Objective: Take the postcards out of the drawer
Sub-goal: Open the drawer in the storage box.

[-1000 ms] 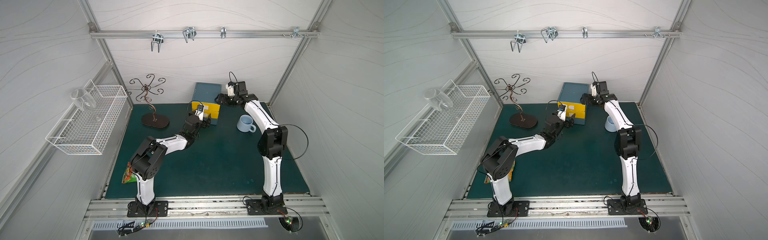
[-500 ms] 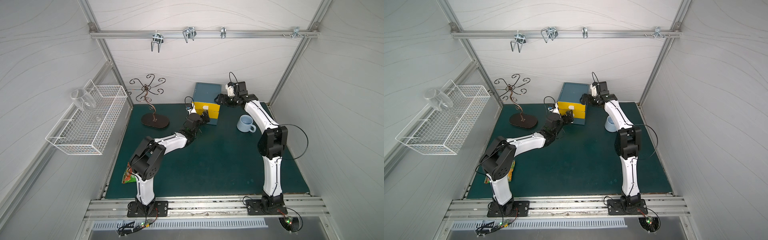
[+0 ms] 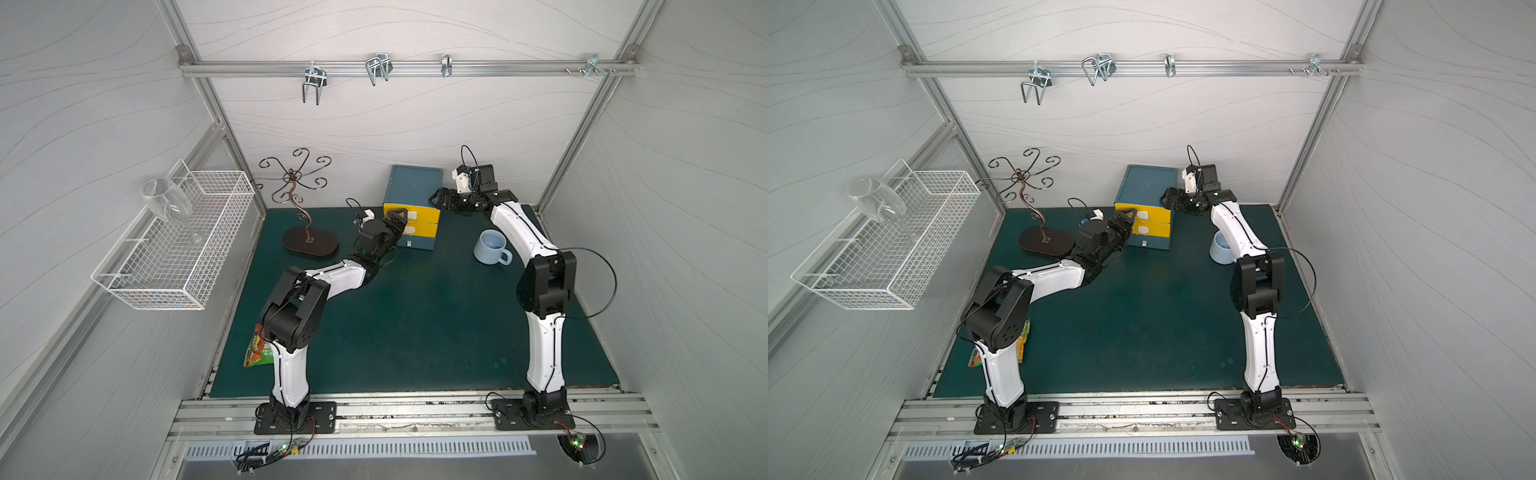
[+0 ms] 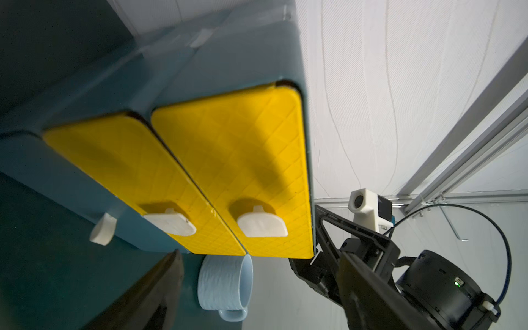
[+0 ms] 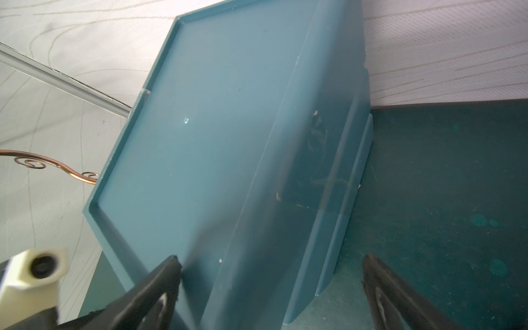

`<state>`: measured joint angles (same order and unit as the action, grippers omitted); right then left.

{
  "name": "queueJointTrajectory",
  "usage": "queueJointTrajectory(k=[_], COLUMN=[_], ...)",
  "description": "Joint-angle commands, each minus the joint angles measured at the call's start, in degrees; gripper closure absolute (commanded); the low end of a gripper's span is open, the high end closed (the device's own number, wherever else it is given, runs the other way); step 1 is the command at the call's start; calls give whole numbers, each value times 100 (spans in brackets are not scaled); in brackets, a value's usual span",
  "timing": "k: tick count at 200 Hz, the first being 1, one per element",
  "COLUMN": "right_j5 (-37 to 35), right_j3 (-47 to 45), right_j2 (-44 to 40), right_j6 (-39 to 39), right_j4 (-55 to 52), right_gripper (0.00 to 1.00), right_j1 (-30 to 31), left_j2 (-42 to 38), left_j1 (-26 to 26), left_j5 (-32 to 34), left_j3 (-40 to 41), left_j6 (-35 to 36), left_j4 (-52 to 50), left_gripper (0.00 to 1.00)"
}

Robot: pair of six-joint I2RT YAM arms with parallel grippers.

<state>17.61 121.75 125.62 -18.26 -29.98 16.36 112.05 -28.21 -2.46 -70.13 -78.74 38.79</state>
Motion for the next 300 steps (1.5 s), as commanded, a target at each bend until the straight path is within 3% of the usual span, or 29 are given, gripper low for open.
queueJointTrajectory(k=[1,72,135,207,300], right_j5=[-72,6,31,68,142], right_j3=[-161,-193,-231,-369,-460], right_j2=[59,69,52,-23,-54], right_j6=[59,24,24,7,-19], right_j4=[-381,-358,-355,-299,-254], right_gripper=[1,1,1,1,1], right_j1=[-37,-52,-47,-116,-142], left_j2=[249,390,382,643,907], left_j1=[-19,-34,-302,-536,-563], left_j5=[-567,-284,759,1352,1597], left_j3=[-452,-541,-602,-885,-959], left_j6=[-678,-624,-188,-124,-229], left_j4=[602,702,322,244,372], left_gripper=[12,14,18,21,26])
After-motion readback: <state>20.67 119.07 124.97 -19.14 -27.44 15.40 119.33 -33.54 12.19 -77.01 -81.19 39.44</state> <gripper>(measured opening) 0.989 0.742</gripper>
